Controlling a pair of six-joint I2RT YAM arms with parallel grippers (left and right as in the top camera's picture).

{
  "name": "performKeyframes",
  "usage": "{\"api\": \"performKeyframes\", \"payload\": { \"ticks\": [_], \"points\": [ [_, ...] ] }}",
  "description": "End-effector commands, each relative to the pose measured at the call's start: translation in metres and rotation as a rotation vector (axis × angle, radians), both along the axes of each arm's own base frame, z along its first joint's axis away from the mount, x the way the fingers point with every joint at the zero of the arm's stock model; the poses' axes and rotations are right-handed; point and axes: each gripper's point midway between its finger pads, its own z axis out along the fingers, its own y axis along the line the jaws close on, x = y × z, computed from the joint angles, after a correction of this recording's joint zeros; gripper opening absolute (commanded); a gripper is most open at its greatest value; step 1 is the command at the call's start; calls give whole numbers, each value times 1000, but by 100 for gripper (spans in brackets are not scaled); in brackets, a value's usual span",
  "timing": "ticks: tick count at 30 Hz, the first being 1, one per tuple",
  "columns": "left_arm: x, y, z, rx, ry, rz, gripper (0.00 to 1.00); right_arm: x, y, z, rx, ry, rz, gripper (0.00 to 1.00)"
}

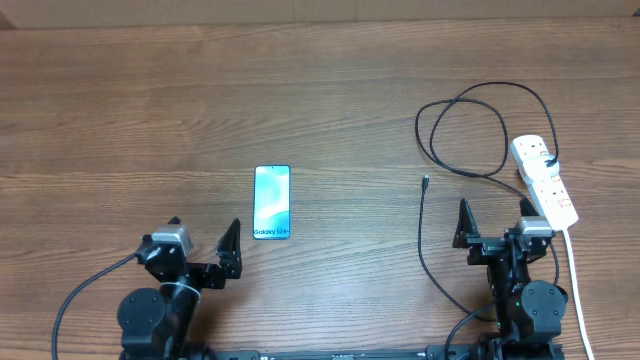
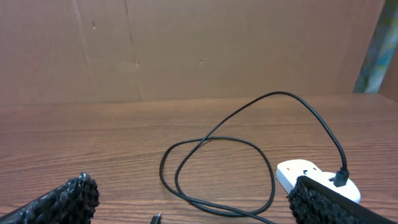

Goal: Plug charger to phone and switch on socket
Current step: 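Move the left gripper forward over the blue phone and lower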

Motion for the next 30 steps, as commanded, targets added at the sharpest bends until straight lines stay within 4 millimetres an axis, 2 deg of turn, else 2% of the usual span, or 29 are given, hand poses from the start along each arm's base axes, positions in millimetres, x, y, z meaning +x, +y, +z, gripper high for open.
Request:
{"api": "performKeyframes", "payload": {
  "ticks": [1,10,20,25,28,30],
  "points": [
    [0,-2,18,-16,26,-9,100,0,2,-2,-5,-4,6,100],
    [15,-10,32,-33,238,-52,100,0,2,-2,-5,-4,6,100],
    [34,-16,32,-44,567,-72,100,0,2,-2,-5,-4,6,100],
    [40,-35,20,-9,712,-133,100,0,2,-2,-5,-4,6,100],
    [44,-50,5,46,776,-166,100,0,2,-2,-5,-4,6,100],
    [47,-54,-9,80,827,-115,100,0,2,-2,-5,-4,6,100]
  ]
}}
